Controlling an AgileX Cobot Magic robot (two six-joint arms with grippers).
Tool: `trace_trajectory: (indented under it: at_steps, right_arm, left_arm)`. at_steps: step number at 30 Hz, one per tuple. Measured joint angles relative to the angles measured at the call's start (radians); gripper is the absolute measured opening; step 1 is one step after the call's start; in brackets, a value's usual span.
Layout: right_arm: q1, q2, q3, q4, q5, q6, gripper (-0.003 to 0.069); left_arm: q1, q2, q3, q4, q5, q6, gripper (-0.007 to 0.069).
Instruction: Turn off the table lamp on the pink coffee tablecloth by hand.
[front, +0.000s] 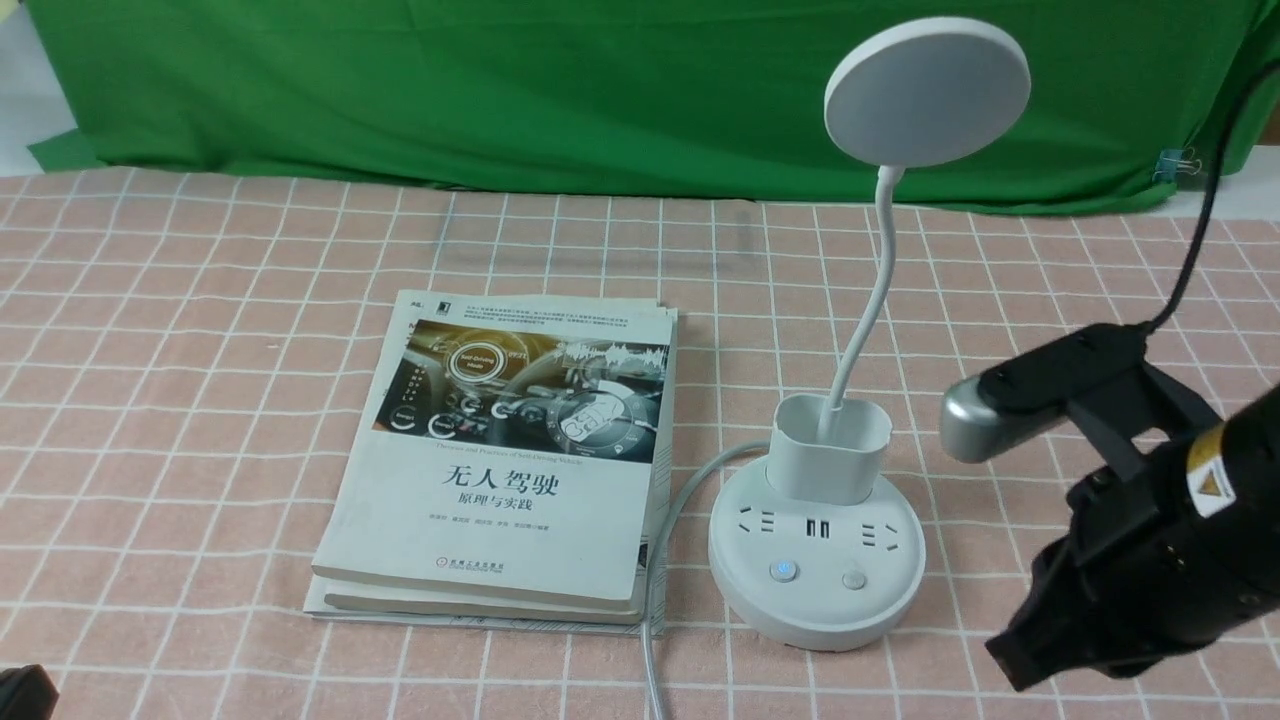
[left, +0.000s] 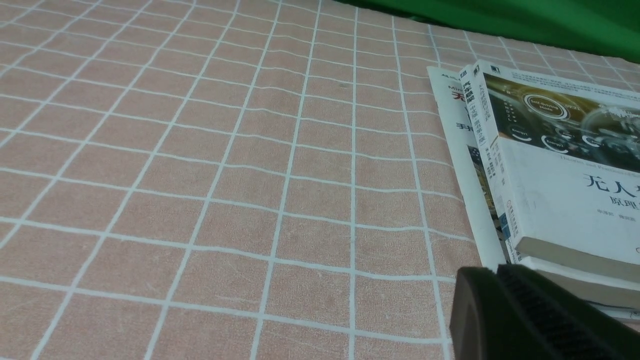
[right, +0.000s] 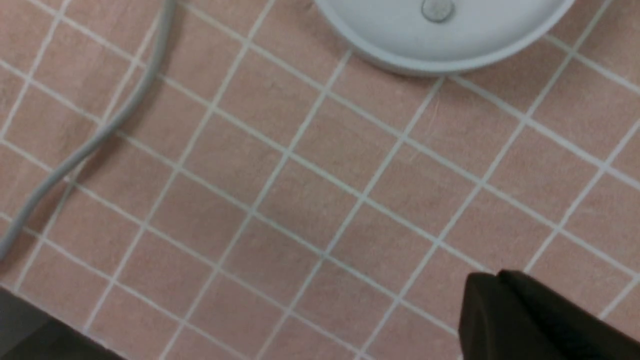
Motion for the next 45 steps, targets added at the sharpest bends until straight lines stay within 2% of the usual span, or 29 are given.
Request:
trace_trajectory:
  at_steps: [5, 12, 17, 26, 28, 32, 38, 45]
  right_arm:
    - [0.0, -0.05, 0.004, 0.0, -0.011, 0.002, 0.0067]
    - [0.0, -0.064, 0.004, -0.008, -0.123, 0.002, 0.0086]
    - [-0.01, -0.129, 0.021, -0.015, -0.184, -0.005, 0.0047]
    - [-0.218, -0.545, 0.37, -0.04, -0.443, -0.005, 0.0038]
    - [-0.294, -0.682, 0.517, -0.045, -0.533, -0.014, 0.0038]
    - [-0.376, -0.875, 0.716, -0.05, -0.629, -0.016, 0.0041]
    - [-0.443, -1.105, 0.895, -0.052, -0.655, -0.019, 0.0041]
    - [-0.45, -1.244, 0.922, -0.053, -0.654, -0.05, 0.0043]
  left_arm:
    - [0.0, 0.0, 0.0, 0.0, 0.0, 0.0, 0.0006]
    - [0.0, 0.0, 0.0, 0.0, 0.0, 0.0, 0.0006]
    - [0.0, 0.0, 0.0, 0.0, 0.0, 0.0, 0.0006]
    - [0.0, 0.0, 0.0, 0.0, 0.0, 0.0, 0.0006]
    - [0.0, 0.0, 0.0, 0.0, 0.0, 0.0, 0.0006]
    - [0.0, 0.0, 0.0, 0.0, 0.0, 0.0, 0.0006]
    - [0.0, 0.0, 0.0, 0.0, 0.0, 0.0, 0.0006]
    - [0.0, 0.0, 0.0, 0.0, 0.0, 0.0, 0.0006]
